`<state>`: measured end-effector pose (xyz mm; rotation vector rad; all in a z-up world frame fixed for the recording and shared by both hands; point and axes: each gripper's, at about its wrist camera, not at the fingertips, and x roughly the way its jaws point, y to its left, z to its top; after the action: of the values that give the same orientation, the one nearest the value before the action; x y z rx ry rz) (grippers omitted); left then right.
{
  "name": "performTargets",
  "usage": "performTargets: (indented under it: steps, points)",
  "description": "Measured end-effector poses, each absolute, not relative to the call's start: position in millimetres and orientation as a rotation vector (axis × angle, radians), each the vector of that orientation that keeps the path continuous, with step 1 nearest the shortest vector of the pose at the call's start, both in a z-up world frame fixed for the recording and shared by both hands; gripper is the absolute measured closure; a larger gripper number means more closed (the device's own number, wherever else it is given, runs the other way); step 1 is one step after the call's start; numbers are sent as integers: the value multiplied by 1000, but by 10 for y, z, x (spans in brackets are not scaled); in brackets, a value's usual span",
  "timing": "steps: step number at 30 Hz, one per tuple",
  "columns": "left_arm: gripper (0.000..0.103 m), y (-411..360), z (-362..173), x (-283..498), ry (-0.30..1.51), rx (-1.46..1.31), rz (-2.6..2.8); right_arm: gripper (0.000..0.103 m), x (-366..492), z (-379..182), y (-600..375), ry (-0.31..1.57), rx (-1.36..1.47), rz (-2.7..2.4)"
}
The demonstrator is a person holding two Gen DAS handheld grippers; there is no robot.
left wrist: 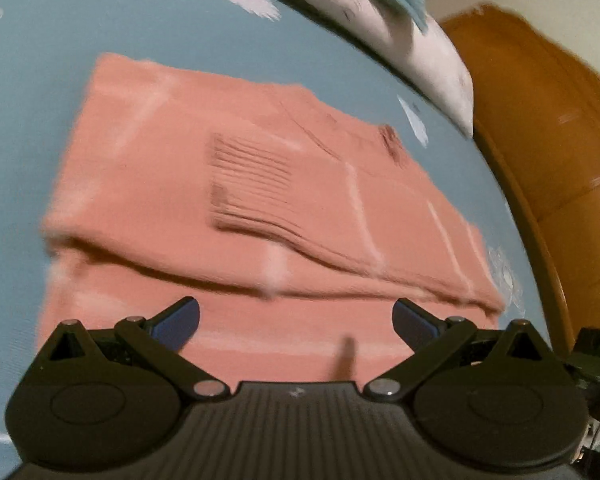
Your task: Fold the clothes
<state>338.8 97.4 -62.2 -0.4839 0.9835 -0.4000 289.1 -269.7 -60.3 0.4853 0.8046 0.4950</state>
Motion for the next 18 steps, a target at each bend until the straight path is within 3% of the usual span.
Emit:
performTargets:
  steps: [7, 12, 18]
  points:
    - [1, 1470, -610, 3273, 931, -538, -348, 0, 2659, -584, -3170, 768, 412, 343]
    - [2, 1424, -396, 3215, 950, -398, -293, 0, 2574, -482, -3291, 777, 434, 270]
    - [1, 1348, -383, 3155, 952, -434, -390, 0, 2646, -517, -3068, 825, 451, 314]
